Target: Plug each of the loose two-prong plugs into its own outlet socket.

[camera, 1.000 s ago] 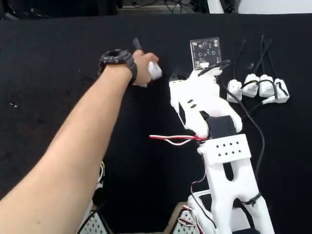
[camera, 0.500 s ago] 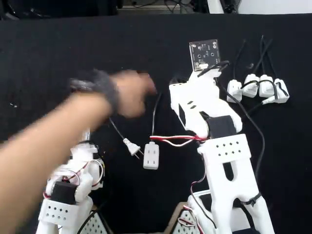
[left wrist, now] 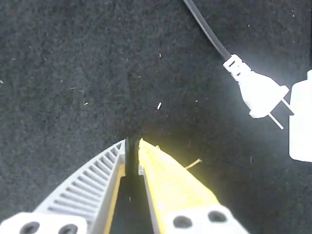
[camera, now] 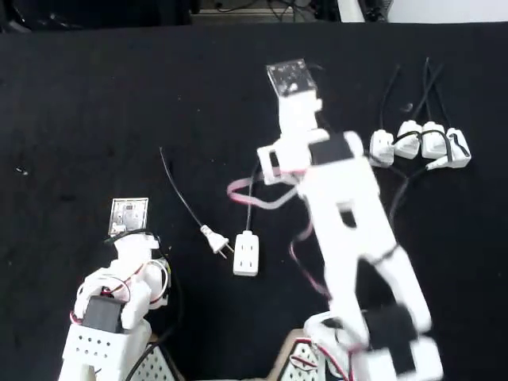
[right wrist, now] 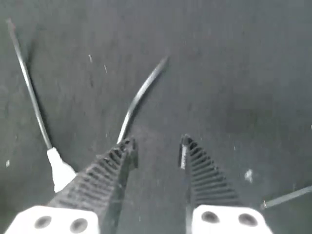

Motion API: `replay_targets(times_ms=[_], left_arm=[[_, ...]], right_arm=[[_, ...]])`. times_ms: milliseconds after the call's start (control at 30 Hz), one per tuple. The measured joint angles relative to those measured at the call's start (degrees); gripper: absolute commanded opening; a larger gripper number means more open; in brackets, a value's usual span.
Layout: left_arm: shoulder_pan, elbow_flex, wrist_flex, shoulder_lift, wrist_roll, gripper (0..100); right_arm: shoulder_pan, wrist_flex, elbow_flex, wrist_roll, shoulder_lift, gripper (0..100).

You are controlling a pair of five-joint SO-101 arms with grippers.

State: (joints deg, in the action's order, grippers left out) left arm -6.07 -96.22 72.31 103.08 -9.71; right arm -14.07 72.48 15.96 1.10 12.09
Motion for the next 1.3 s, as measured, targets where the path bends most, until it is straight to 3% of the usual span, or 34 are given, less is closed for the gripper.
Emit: replay_targets(times_ms=[233, 500, 633, 833, 967, 1133, 1300], left_arm=[[0.0, 0.0, 0.0, 0.0, 0.0, 6], [-0.4, 0.0, 0.0, 0.0, -0.4, 6], [-1.1, 0.0, 0.0, 0.0, -0.4, 6], [-11.9, 0.0, 0.0, 0.0, -0.4, 6], [-15.6, 0.0, 0.0, 0.0, -0.4, 6], [-13.7, 2.5, -2.9, 0.1, 3.0, 6], [-8.0, 9.7, -4.1, 0.3, 11.3, 6]], right_arm=[[0.1, 17.4, -22.0, 0.0, -5.5, 14.8], [-4.0, 19.8, -14.9, 0.0, 10.6, 14.8], [-6.5, 14.8, -2.5, 0.0, 19.3, 14.8], [-6.5, 5.2, 12.3, 3.7, 28.0, 14.8], [-6.5, 2.2, 17.2, 6.2, 30.8, 14.8], [-6.5, -1.8, 22.5, 6.4, 31.1, 14.8], [-6.4, -5.3, 27.3, 6.1, 31.1, 14.8]])
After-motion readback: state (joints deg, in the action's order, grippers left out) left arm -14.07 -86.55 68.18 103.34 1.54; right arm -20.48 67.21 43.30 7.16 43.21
